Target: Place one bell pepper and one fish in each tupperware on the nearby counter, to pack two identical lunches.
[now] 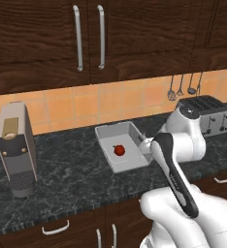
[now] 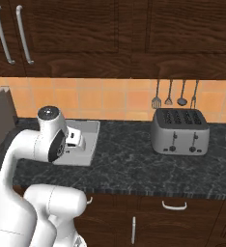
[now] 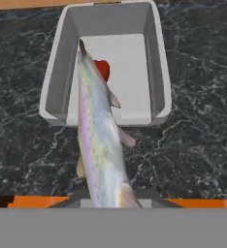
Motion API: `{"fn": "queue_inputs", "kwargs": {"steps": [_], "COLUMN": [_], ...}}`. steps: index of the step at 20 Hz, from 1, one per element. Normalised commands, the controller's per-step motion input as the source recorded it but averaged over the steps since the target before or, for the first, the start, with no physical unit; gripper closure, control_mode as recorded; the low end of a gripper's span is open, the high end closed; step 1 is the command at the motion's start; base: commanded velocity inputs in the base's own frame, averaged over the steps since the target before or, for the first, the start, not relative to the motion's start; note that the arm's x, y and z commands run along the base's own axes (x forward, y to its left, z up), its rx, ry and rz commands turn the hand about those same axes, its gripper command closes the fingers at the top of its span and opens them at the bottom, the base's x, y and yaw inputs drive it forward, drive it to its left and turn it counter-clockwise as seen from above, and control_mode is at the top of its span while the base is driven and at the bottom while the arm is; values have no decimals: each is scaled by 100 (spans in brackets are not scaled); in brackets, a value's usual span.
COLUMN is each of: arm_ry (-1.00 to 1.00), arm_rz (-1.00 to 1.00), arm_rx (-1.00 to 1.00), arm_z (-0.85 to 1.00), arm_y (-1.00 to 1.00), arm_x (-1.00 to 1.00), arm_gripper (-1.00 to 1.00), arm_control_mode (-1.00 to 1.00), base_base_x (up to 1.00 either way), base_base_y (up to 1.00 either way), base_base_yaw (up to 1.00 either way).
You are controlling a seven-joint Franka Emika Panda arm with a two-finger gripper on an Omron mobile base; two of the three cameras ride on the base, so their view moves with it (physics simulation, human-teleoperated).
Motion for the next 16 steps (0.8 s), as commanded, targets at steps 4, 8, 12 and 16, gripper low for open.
{"fn": "queue_inputs", "kwargs": {"steps": [4,8,12,16], "arm_ry": [35,2,0,0], "arm_rz": [7,-1,-1,0], "arm_rx": [-1,-1,0,0], "arm_z": [-19,-18,-55,-56], "arm_y": [51,17,0,0], "arm_x": [100,95,73,78], "arm_gripper": [100,100,100,100], "arm_control_mode": [-100,-100,-100,-100], "base_base_x": [0,0,0,0], "base_base_y": [0,0,0,0], "base_base_yaw": [0,0,0,0]}}
